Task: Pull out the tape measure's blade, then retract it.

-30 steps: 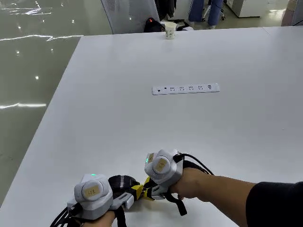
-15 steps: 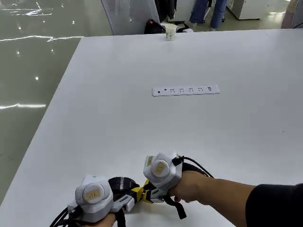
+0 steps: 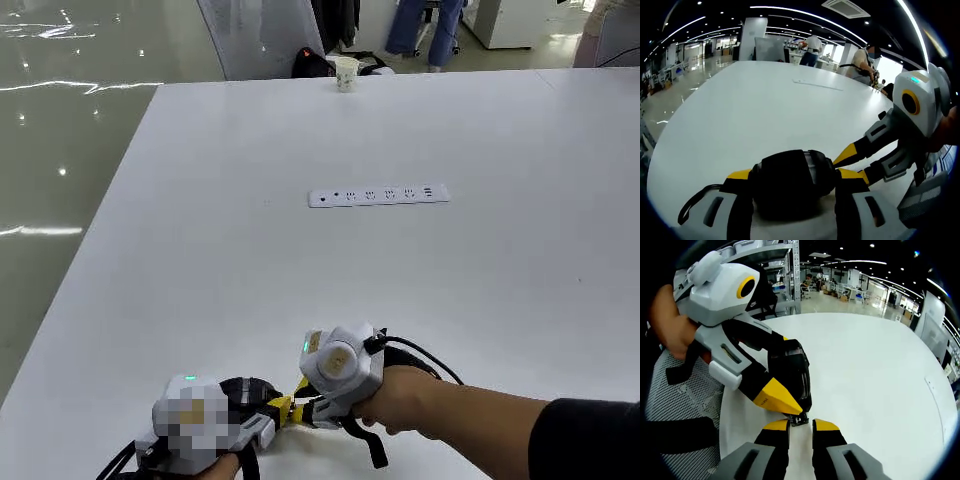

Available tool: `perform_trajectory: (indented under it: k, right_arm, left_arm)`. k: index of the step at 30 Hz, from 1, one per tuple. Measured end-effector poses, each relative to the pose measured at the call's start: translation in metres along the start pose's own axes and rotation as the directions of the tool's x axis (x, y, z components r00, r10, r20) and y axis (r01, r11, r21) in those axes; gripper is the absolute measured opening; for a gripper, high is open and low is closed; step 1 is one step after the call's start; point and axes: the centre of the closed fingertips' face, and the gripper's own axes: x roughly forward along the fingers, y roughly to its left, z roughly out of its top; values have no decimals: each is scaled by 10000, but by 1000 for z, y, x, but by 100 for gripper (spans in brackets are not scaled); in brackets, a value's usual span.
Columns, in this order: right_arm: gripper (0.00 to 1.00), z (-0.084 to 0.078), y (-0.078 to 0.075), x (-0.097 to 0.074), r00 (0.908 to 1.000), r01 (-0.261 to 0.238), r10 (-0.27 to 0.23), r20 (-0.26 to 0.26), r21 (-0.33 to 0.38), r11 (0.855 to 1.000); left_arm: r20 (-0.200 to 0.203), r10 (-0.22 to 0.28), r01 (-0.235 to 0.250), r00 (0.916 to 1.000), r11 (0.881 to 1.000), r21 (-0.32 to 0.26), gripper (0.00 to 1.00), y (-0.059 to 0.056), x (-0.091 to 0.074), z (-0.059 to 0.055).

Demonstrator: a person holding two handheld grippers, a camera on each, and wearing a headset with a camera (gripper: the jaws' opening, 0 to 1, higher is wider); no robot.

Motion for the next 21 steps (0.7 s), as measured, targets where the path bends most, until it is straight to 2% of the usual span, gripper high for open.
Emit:
perform_trajectory:
  k: [2,4,6,7,11,16,21]
  right_arm:
    - [15,0,0,-6,9999,112,-113,119,64,9999]
    - [16,1,-1,-11,9994,230,-235,249,203,9995]
    - [17,0,-1,-18,9986,312,-326,406,343,9989]
    - [18,-2,-1,-22,9983,369,-386,443,379,9986]
    - [20,-9,-1,-31,9974,496,-523,494,542,9973]
    - [21,-15,-1,-41,9955,672,-717,619,710,9952]
    - [25,-18,-2,-49,9940,789,-850,685,870,9931]
  left_arm:
    - [6,-55,55,10000,9998,207,61,-1,-1,2]
    - [158,-191,191,9997,9998,12,61,-1,-3,7]
    - [399,-566,552,9976,9978,362,66,-5,-6,15]
    - [439,-967,940,9943,9938,597,72,-10,-6,17]
    - [326,-1466,1436,9887,9863,816,85,-15,-8,18]
    - [269,-1810,1776,9831,9794,958,97,-16,-10,20]
    - [49,-2151,2126,9766,9682,1322,99,-18,-12,17]
